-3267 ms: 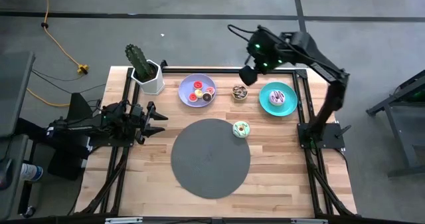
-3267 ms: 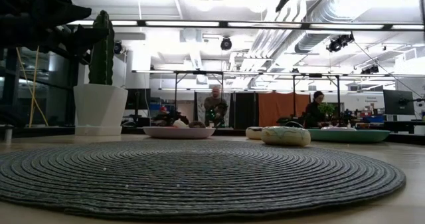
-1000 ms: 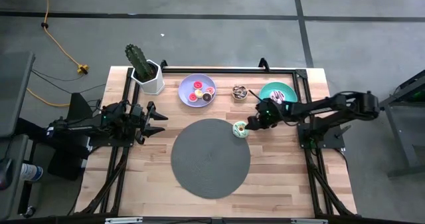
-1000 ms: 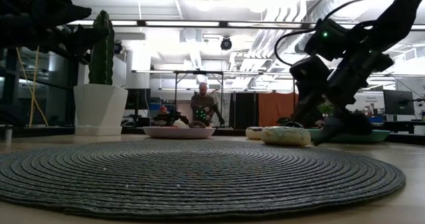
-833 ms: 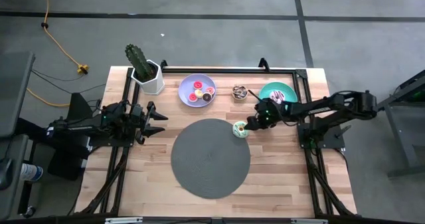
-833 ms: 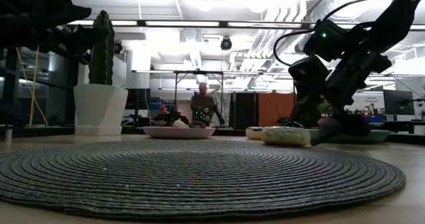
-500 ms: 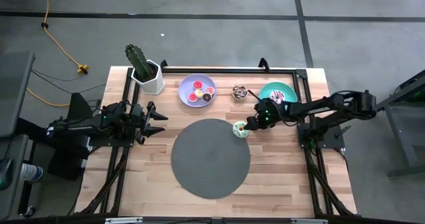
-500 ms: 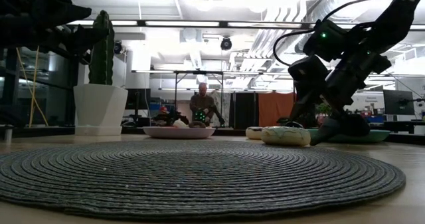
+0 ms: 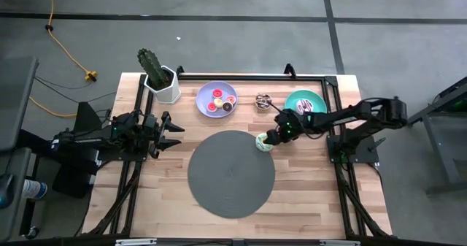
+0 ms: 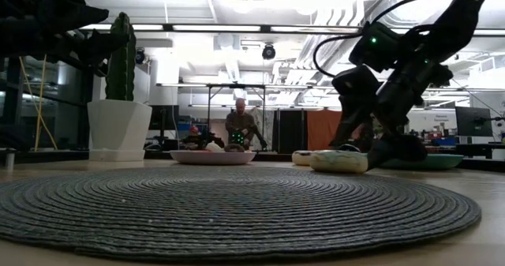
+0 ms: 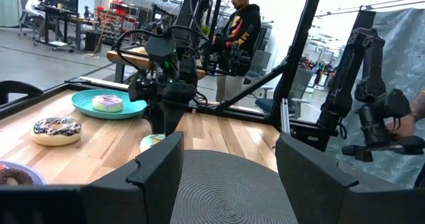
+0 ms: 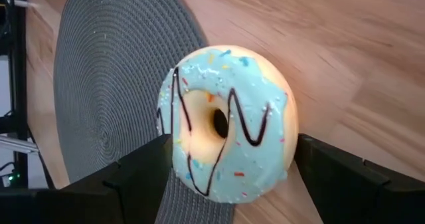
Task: Pick & Place donuts
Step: Put the large light blue doughnut on the blue plate
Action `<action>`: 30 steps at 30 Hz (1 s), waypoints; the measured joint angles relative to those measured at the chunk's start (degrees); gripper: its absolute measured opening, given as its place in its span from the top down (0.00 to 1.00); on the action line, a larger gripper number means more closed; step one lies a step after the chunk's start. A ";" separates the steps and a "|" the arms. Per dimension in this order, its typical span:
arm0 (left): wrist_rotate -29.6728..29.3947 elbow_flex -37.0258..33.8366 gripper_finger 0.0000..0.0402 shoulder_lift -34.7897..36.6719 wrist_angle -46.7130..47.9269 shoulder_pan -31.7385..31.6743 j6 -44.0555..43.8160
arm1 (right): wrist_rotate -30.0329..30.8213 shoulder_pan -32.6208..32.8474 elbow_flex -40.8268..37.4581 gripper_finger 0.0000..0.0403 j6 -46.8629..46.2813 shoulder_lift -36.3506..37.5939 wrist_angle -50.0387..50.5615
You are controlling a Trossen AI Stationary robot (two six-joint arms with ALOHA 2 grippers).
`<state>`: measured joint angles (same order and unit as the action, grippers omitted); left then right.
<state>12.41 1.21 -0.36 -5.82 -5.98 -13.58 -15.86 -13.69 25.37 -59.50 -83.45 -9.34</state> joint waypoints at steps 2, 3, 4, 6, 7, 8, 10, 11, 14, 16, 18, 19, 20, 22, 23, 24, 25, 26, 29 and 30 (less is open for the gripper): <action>0.00 0.00 0.43 0.00 0.00 0.00 0.00 | 1.20 0.03 0.34 0.24 -0.70 -0.46 0.06; 0.00 0.00 0.43 -0.02 0.00 -0.01 0.00 | 1.92 0.04 0.36 0.24 -1.60 -0.48 0.35; 0.02 0.00 0.43 -0.02 0.00 -0.02 0.00 | 2.55 0.04 0.37 0.24 -2.45 -0.49 0.84; 0.00 0.00 0.43 -0.01 0.00 0.00 0.00 | 3.28 0.04 0.43 0.24 -3.49 -0.51 2.05; 0.02 0.00 0.43 -0.02 0.00 -0.01 0.00 | 3.36 0.04 0.45 0.24 -3.52 -0.51 2.54; 0.01 0.00 0.43 -0.01 0.00 -0.01 0.00 | 3.42 0.04 0.47 0.24 -3.53 -0.51 2.99; 0.02 0.00 0.43 -0.02 0.00 -0.02 0.00 | 3.55 0.04 0.52 0.24 -3.85 -0.53 3.77; 0.01 0.00 0.43 -0.02 0.00 -0.01 0.00 | 3.58 0.03 0.54 0.24 -4.38 -0.55 4.31; 0.02 0.00 0.43 -0.02 0.00 -0.02 0.00 | 3.86 0.00 0.56 0.25 -5.42 -0.55 5.25; 0.00 -0.01 0.43 -0.02 0.00 -0.01 0.00 | 3.96 0.00 0.56 0.27 -6.11 -0.55 5.64; 0.01 0.00 0.43 -0.01 0.00 -0.01 0.00 | 4.03 0.00 0.54 0.29 -6.38 -0.55 6.03; 0.01 0.00 0.43 -0.01 0.00 -0.01 0.00 | 4.00 0.00 0.54 0.30 -6.53 -0.55 6.23; 0.00 0.00 0.43 -0.02 0.00 0.00 0.00 | 3.89 0.00 0.51 0.31 -6.53 -0.55 6.35; 0.00 -0.01 0.43 -0.02 0.00 0.00 0.00 | 3.69 -0.02 0.45 0.33 -6.52 -0.55 6.47; 0.01 -0.01 0.43 -0.02 0.00 0.00 0.00 | 3.67 -0.02 0.49 0.34 -6.51 -0.55 6.55; 0.00 0.00 0.43 -0.02 0.00 -0.01 0.00 | 3.65 -0.02 0.69 0.35 -6.33 -0.57 6.79; 0.01 0.00 0.43 0.00 0.00 -0.02 0.00 | 3.63 -0.02 0.99 0.36 -6.14 -0.60 7.19; 0.00 0.00 0.43 -0.01 0.00 -0.01 0.00 | 3.59 -0.02 1.33 0.37 -5.83 -0.60 7.55; 0.02 0.00 0.43 -0.02 0.00 -0.01 0.00 | 3.57 -0.02 2.87 0.39 -4.21 -0.68 9.30; 0.00 -0.02 0.43 0.00 0.00 -0.01 0.00 | 3.58 -0.02 3.36 0.39 -3.51 -0.73 10.04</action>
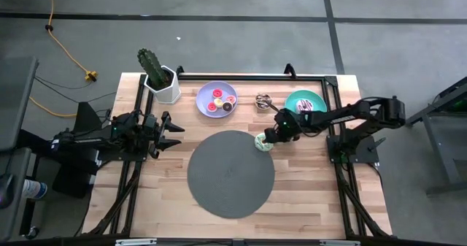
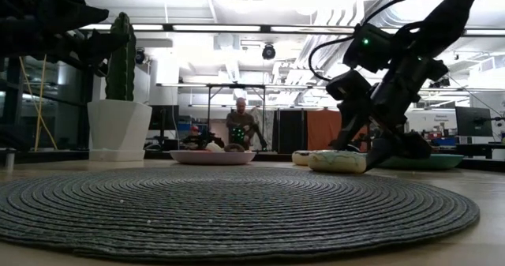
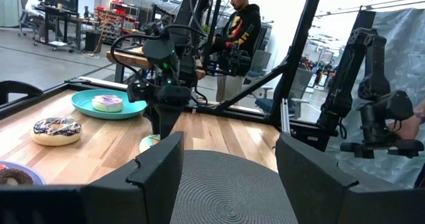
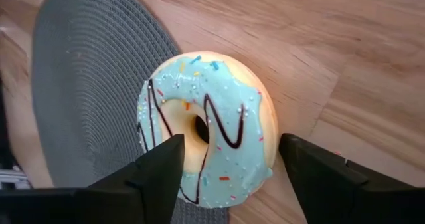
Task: Pick & Place donuts
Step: Put the large light blue doughnut on the blue plate
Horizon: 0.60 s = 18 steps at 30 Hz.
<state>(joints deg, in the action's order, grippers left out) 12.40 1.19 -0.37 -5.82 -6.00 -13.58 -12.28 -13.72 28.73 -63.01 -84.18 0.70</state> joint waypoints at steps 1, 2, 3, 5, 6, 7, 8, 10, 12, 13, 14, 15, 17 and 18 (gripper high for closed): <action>0.00 0.00 0.43 0.00 0.00 0.00 0.00 | 0.21 0.01 0.42 0.40 0.46 -0.02 0.79; 0.00 0.01 0.43 -0.02 0.00 0.00 0.00 | 0.38 0.02 0.66 0.40 0.90 -0.02 1.23; 0.01 0.01 0.43 0.00 0.00 0.01 0.00 | 0.40 0.02 0.74 0.41 1.24 -0.02 1.41; 0.00 0.00 0.43 -0.02 0.00 0.00 0.00 | 0.39 0.02 0.74 0.42 1.30 -0.02 1.41; 0.00 0.02 0.43 0.00 0.00 0.00 0.00 | 0.40 0.02 0.76 0.43 1.34 -0.02 1.42; 0.01 0.01 0.43 -0.02 0.00 0.00 0.00 | 0.41 0.02 0.77 0.43 1.34 -0.02 1.45; 0.01 0.01 0.43 0.00 0.00 0.02 0.00 | 0.41 0.02 0.78 0.44 1.32 -0.02 1.44; 0.00 0.02 0.43 -0.01 0.00 0.00 0.00 | 0.43 0.02 0.78 0.46 1.34 -0.02 1.40; 0.01 0.02 0.43 -0.01 0.00 0.01 0.00 | 0.47 0.02 0.78 0.48 1.34 0.00 1.32; 0.00 0.02 0.43 -0.02 0.00 0.00 0.00 | 0.47 0.02 0.78 0.49 1.34 0.00 1.32; 0.01 0.02 0.43 -0.01 0.00 0.01 0.00 | 0.47 0.02 0.78 0.50 1.34 0.00 1.32; 0.02 0.01 0.43 -0.01 0.00 0.00 0.00 | 0.47 0.02 0.78 0.51 1.34 0.01 1.32; 0.00 0.02 0.43 -0.02 0.00 0.02 0.00 | 0.47 0.02 0.81 0.53 1.38 0.02 1.29; 0.02 0.00 0.43 0.00 0.00 0.00 0.00 | 0.46 0.02 0.81 0.54 1.39 0.02 1.26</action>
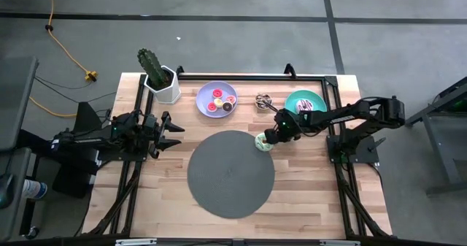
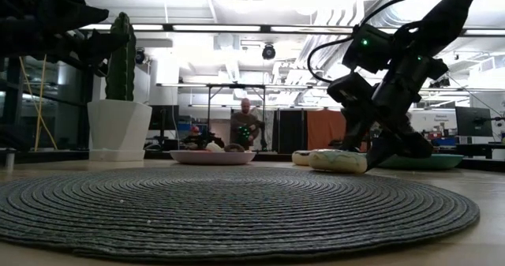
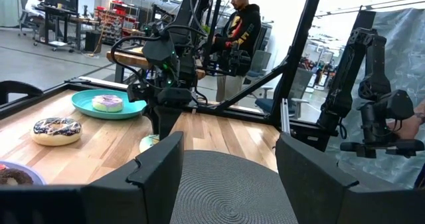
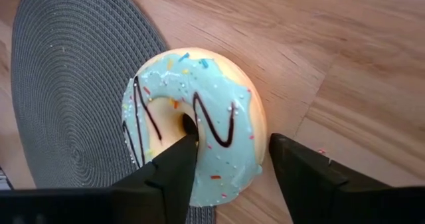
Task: Pick & Place donuts
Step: Put the large light blue doughnut on the blue plate
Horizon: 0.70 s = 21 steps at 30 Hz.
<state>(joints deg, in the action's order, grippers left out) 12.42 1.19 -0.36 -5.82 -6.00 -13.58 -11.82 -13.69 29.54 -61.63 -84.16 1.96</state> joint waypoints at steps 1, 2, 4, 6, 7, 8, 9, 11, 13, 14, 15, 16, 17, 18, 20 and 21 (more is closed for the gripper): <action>-0.01 0.01 0.43 -0.01 0.00 0.00 0.00 | 0.00 0.00 0.00 0.54 -0.01 0.00 -0.03; -0.01 0.00 0.43 0.00 0.00 0.02 0.00 | -0.02 0.00 0.00 0.55 0.03 0.00 -0.06; -0.01 0.02 0.43 -0.02 0.00 0.00 0.00 | -0.03 0.00 0.00 0.56 0.13 0.00 -0.15; -0.01 0.02 0.43 -0.01 0.00 0.00 0.00 | -0.05 -0.01 0.00 0.58 0.15 0.00 -0.39; -0.02 0.02 0.43 -0.02 0.00 0.00 0.00 | -0.15 0.00 0.00 0.58 0.14 0.00 -0.69; -0.02 0.00 0.43 -0.02 0.00 0.02 0.00 | -0.20 0.00 0.00 0.58 0.15 0.00 -1.06; -0.02 0.02 0.43 -0.02 0.00 0.02 0.00 | -0.20 0.00 0.00 0.59 0.17 0.00 -1.50; -0.01 0.02 0.43 -0.02 0.00 0.01 0.00 | -0.08 -0.02 0.00 0.60 0.15 0.00 -2.31; -0.02 0.01 0.43 0.00 0.00 0.01 0.00 | -0.02 -0.02 0.00 0.61 0.15 0.00 -2.74; -0.02 0.02 0.43 0.00 0.00 0.01 0.00 | -0.02 -0.02 0.00 0.61 0.17 0.00 -2.88; 0.00 0.01 0.43 -0.02 0.00 0.00 0.00 | -0.02 -0.02 0.00 0.61 0.17 0.00 -2.89; -0.01 0.01 0.43 -0.02 0.00 0.02 0.00 | -0.02 -0.02 0.00 0.62 0.20 0.00 -2.91; -0.02 0.02 0.43 -0.02 0.00 0.02 0.00 | -0.02 -0.02 0.00 0.62 0.38 0.00 -2.99; -0.02 0.02 0.43 -0.02 0.00 0.02 0.00 | -0.02 -0.02 0.00 0.62 0.47 0.00 -3.03; 0.00 0.02 0.43 -0.02 0.00 0.00 0.00 | -0.02 -0.02 0.00 0.62 0.57 0.00 -3.08; -0.02 0.02 0.43 -0.01 0.00 0.00 0.00 | 0.00 -0.02 0.00 0.62 0.59 0.00 -3.13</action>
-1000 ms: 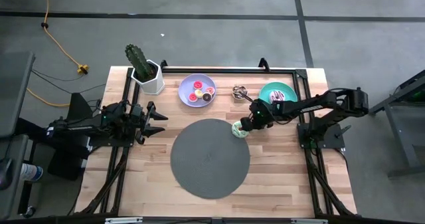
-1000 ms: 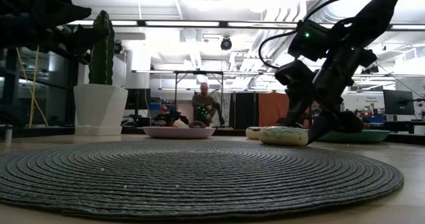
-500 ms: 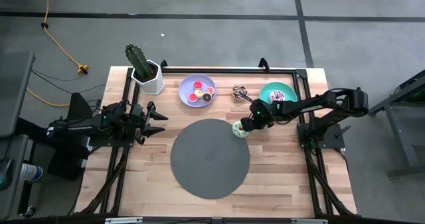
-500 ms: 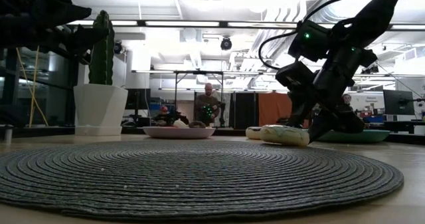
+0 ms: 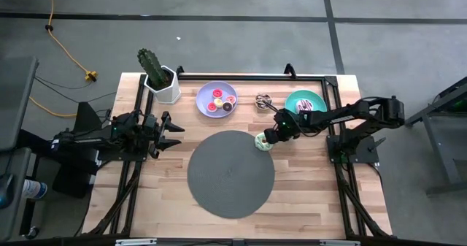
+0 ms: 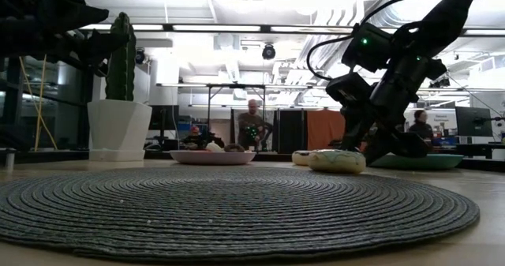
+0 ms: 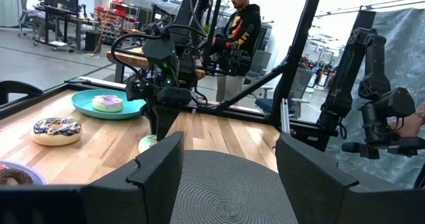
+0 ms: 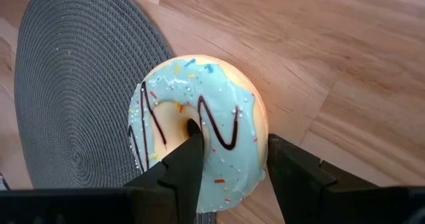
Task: Pick & Place donuts
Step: Put the large light blue doughnut on the blue plate
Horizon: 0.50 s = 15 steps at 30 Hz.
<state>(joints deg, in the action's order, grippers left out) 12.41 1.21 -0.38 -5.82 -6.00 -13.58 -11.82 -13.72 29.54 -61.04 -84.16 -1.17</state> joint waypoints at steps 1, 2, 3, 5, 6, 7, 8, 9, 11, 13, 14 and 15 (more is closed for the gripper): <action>0.00 0.00 0.43 -0.01 0.00 0.02 0.00 | -0.01 0.00 0.00 0.62 0.00 0.00 0.00; 0.00 0.00 0.43 0.01 0.00 0.01 0.00 | -0.01 0.00 0.00 0.62 0.00 0.00 0.00; 0.01 0.00 0.43 0.00 0.00 0.01 0.00 | -0.01 0.00 0.00 0.62 0.02 0.02 -0.02; 0.00 0.00 0.43 -0.01 0.00 0.00 0.00 | -0.01 0.00 0.00 0.63 0.02 0.02 -0.04; 0.00 0.00 0.43 -0.01 0.00 0.02 0.00 | -0.01 0.00 0.00 0.64 0.04 0.04 -0.06; 0.00 0.00 0.43 -0.01 0.00 0.00 0.00 | -0.01 0.00 0.00 0.64 0.09 0.04 -0.07; 0.01 0.00 0.43 0.00 0.00 0.02 0.00 | -0.01 0.00 0.01 0.65 0.23 0.04 -0.10; 0.01 0.00 0.43 0.00 0.00 0.02 0.00 | -0.01 0.00 0.02 0.66 0.24 0.04 -0.14; 0.00 0.00 0.43 0.02 0.00 0.01 0.00 | -0.04 0.00 0.04 0.67 0.32 0.04 -0.24; 0.00 0.00 0.43 -0.01 0.00 0.02 0.00 | -0.14 0.00 0.04 0.67 0.46 0.04 -0.41; 0.00 0.00 0.43 -0.01 0.00 0.00 0.00 | -0.27 0.00 0.04 0.67 0.48 0.07 -0.43; 0.01 0.00 0.43 -0.01 0.00 0.00 0.00 | -0.41 0.00 0.04 0.67 0.48 0.07 -0.43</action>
<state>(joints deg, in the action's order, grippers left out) 12.41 1.21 -0.38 -5.82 -6.00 -13.58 -12.23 -13.72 29.58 -60.55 -84.09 -1.60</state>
